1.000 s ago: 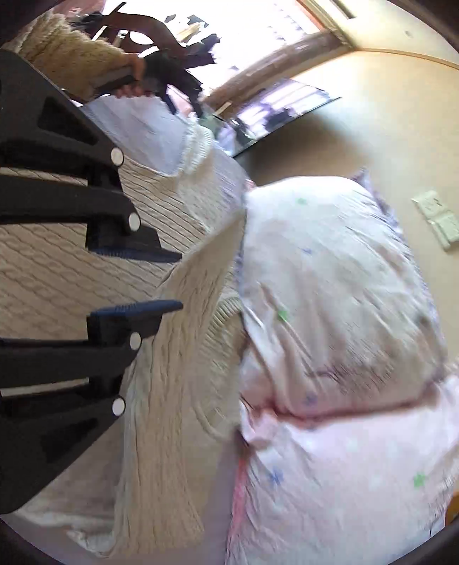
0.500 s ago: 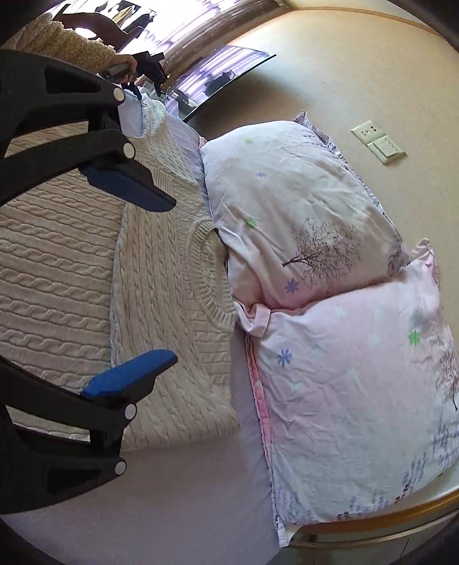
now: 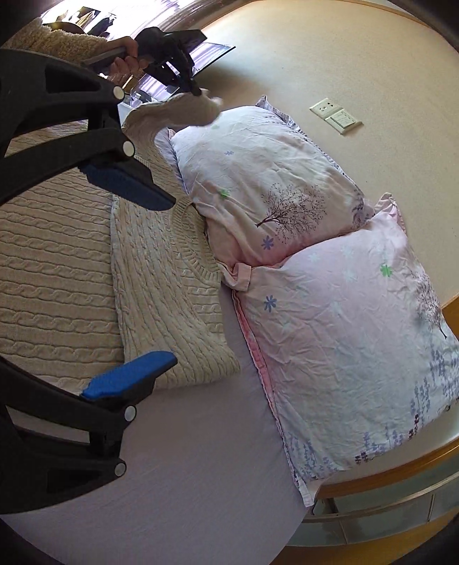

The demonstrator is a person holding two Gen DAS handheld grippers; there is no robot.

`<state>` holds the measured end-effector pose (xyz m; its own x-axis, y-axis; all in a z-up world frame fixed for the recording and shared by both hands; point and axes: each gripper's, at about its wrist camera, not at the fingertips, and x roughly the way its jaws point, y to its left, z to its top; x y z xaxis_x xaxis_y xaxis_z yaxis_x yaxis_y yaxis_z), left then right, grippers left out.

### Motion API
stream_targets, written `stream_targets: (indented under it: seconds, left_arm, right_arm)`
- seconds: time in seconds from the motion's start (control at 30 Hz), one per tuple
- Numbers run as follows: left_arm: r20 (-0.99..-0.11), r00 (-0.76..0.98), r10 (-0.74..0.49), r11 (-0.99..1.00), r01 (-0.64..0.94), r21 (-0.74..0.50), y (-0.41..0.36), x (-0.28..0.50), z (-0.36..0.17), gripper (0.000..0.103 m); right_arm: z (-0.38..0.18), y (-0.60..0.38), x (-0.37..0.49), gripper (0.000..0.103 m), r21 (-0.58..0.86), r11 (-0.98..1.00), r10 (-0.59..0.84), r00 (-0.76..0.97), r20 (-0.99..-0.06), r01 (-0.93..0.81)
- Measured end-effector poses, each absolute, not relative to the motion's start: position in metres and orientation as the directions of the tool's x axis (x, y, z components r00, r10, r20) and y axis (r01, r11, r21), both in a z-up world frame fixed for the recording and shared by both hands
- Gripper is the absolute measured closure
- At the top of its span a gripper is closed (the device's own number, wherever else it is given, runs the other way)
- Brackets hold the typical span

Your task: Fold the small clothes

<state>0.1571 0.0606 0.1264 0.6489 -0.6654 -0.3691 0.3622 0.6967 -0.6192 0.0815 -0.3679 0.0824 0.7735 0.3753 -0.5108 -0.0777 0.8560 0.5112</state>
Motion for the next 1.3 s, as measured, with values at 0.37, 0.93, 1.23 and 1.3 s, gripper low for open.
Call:
stream_targets:
  seconds: [0.37,0.93,1.23,1.3]
  left_arm:
    - [-0.575,0.525,-0.628,0.776,0.372,-0.509,0.025,0.116,0.073,0.04]
    - [-0.665,0.572,-0.481,0.858,0.151,-0.491,0.15,0.004,0.007,0.03]
    - [-0.562,0.555,-0.614,0.759,0.219,-0.613,0.153,-0.026,-0.001,0.038]
    - [-0.553,0.537,-0.637,0.744,0.24,-0.624,0.151,-0.035,-0.002,0.046]
  right_arm:
    - [0.061,-0.386,0.097,0.044,0.5,0.866,0.356,0.703,-0.616,0.001]
    - [0.053,-0.358,0.17,0.092,0.106,0.99,0.008,0.701,-0.713,0.097]
    - [0.03,-0.389,0.079,0.035,0.37,0.926,0.268,0.55,-0.791,0.081]
    - [0.014,-0.399,0.048,0.045,0.453,0.886,0.344,0.508,-0.79,0.104]
